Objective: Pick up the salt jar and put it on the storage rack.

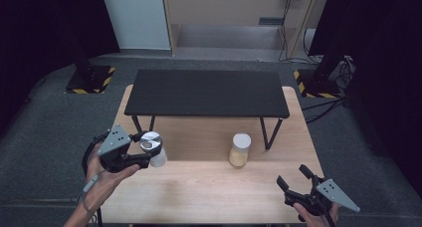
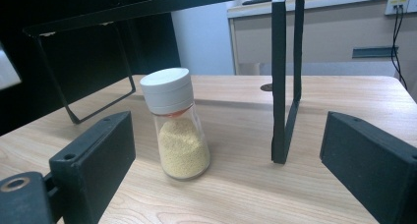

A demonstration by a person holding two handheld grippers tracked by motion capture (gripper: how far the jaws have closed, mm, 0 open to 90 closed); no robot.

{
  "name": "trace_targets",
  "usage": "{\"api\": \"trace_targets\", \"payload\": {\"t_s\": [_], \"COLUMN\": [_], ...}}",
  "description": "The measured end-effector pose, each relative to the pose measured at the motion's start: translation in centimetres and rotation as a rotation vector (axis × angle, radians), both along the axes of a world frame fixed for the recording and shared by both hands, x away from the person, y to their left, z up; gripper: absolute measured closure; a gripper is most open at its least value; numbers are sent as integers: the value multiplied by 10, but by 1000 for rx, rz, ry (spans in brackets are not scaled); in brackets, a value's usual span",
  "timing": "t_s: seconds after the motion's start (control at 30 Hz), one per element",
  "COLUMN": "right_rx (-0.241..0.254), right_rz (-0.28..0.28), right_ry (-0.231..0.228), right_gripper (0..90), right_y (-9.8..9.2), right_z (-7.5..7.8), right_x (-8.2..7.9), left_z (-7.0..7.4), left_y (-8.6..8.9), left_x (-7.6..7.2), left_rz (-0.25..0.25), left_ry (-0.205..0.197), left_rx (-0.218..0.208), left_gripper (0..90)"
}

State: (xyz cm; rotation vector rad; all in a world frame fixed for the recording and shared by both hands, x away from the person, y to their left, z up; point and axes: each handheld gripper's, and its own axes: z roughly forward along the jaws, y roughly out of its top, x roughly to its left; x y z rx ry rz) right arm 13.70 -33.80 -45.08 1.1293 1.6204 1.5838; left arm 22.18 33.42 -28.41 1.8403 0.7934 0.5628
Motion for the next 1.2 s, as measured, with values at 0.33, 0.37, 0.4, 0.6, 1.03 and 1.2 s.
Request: {"api": "trace_targets", "payload": {"t_s": [0.33,0.37,0.4,0.6,1.03,1.2], "right_rx": [4,5,6,9,10,2], "right_rz": [-5,-6,-7,-6,-20,-18], "right_ry": [-5,-6,-9,-12,-34,-39], "right_gripper": [54,54,53,38,4,4], "right_y": [0,-1,-1,-1,0,0], "right_z": [0,0,-1,-1,-2,-2], "right_x": [-1,-1,-1,-1,-3,-3], "left_z": [40,42,44,58,80,85], "left_y": [-3,-3,-3,-6,-15,-19], "left_x": [8,9,9,14,26,32], "left_rz": [-5,-2,0,-2,46,72], "left_ry": [-39,-40,-46,-52,-63,-69], "left_rx": [16,14,12,8,-10,-19], "left_gripper": [336,336,336,336,336,336]}}
